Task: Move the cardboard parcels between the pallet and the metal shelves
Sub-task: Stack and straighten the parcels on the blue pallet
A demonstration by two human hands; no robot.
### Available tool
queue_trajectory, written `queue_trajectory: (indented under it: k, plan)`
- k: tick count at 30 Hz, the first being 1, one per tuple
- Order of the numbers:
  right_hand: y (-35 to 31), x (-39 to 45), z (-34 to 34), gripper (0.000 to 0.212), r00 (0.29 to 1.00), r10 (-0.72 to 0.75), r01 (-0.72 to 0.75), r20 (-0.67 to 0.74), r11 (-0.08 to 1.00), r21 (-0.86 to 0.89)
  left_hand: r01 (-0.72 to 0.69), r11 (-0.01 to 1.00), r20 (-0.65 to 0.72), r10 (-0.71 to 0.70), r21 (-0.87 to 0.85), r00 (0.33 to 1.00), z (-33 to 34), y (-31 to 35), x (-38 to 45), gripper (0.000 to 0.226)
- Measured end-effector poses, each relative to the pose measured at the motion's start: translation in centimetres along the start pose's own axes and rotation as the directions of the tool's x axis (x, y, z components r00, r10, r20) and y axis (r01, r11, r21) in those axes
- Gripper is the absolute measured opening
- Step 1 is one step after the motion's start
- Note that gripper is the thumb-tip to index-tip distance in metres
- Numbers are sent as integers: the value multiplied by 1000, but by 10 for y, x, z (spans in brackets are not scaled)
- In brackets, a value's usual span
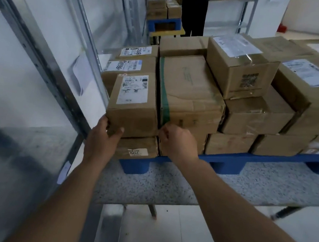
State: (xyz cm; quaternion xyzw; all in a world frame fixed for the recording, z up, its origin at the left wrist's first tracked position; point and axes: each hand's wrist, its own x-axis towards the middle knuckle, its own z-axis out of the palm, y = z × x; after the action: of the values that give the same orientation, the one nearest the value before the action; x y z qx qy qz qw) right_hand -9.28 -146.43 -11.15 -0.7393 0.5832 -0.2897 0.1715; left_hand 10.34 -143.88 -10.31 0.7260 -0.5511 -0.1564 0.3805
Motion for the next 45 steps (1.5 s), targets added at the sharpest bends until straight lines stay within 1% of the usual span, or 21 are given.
queue_trajectory:
  k: [3, 6, 9, 11, 13, 15, 17, 19, 20, 23, 26, 30, 34, 36, 38, 39, 40, 42, 43, 45]
  plan:
    - [-7, 5, 10, 21, 1000, 15, -16, -25, 1000, -20, -6, 999, 67, 8, -33, 998, -3, -8, 11, 41]
    - [-7, 4, 16, 21, 997, 31, -31, -77, 999, -7, -50, 997, 69, 54, -58, 996, -2, -13, 18, 42]
    - [5, -9, 27, 24, 992, 80, -79, -95, 997, 18, -109, 992, 40, 112, -69, 993, -4, -31, 15, 56]
    - [18, -21, 39, 25, 991, 120, -120, -55, 993, 4, -72, 997, 64, 73, -8, 995, -5, -51, 10, 72]
    - [30, -28, 51, 26, 986, 166, -166, -12, 986, -27, 7, 999, 138, -13, 49, 990, -3, -71, 8, 81]
    - [37, -31, 64, 27, 980, 200, -198, 19, 978, -67, 71, 997, 230, -78, 39, 970, 2, -83, 9, 77]
    - [38, -33, 74, 27, 975, 218, -216, 35, 975, -57, 74, 997, 310, -78, 23, 948, 8, -89, 11, 59]
    - [38, -32, 84, 30, 974, 226, -225, 28, 973, -48, 51, 998, 334, -59, 33, 941, 13, -93, 16, 43]
    - [38, -31, 88, 32, 973, 231, -229, 24, 972, -52, 43, 999, 325, -51, 32, 944, 14, -93, 18, 41]
    - [37, -24, 100, 32, 967, 255, -254, 8, 966, -45, 9, 999, 290, -22, 47, 957, 14, -94, 26, 45]
    - [39, -18, 107, 27, 960, 278, -279, -24, 960, -24, -16, 997, 300, -8, 78, 954, 15, -94, 30, 48]
    - [40, -13, 114, 27, 954, 296, -297, -52, 955, -16, -32, 997, 314, 7, 75, 949, 16, -93, 31, 48]
    - [41, -12, 116, 25, 953, 292, -294, -84, 956, -11, -11, 999, 319, -6, 50, 948, 17, -89, 32, 49]
    - [40, -14, 114, 28, 954, 287, -289, -81, 957, -9, -9, 999, 332, -5, 38, 943, 16, -87, 31, 53]
    - [41, -20, 111, 31, 953, 294, -294, -67, 956, 12, 58, 998, 314, -48, -23, 948, 18, -85, 24, 65]
    - [43, -23, 109, 32, 950, 306, -306, -57, 952, 19, 109, 993, 274, -92, -48, 957, 21, -84, 17, 69]
    - [46, -27, 105, 32, 946, 320, -320, -49, 947, 23, 154, 987, 216, -140, -48, 966, 25, -83, 8, 67]
    - [58, -35, 94, 31, 938, 342, -340, -61, 939, 42, 218, 975, 102, -214, -30, 972, 36, -81, -14, 55]
    - [66, -38, 88, 30, 933, 351, -348, -77, 936, 54, 211, 977, 83, -209, -20, 975, 43, -79, -26, 46]
    - [84, -43, 72, 28, 919, 374, -370, -123, 928, 54, 150, 988, 130, -153, 30, 980, 58, -69, -43, 34]
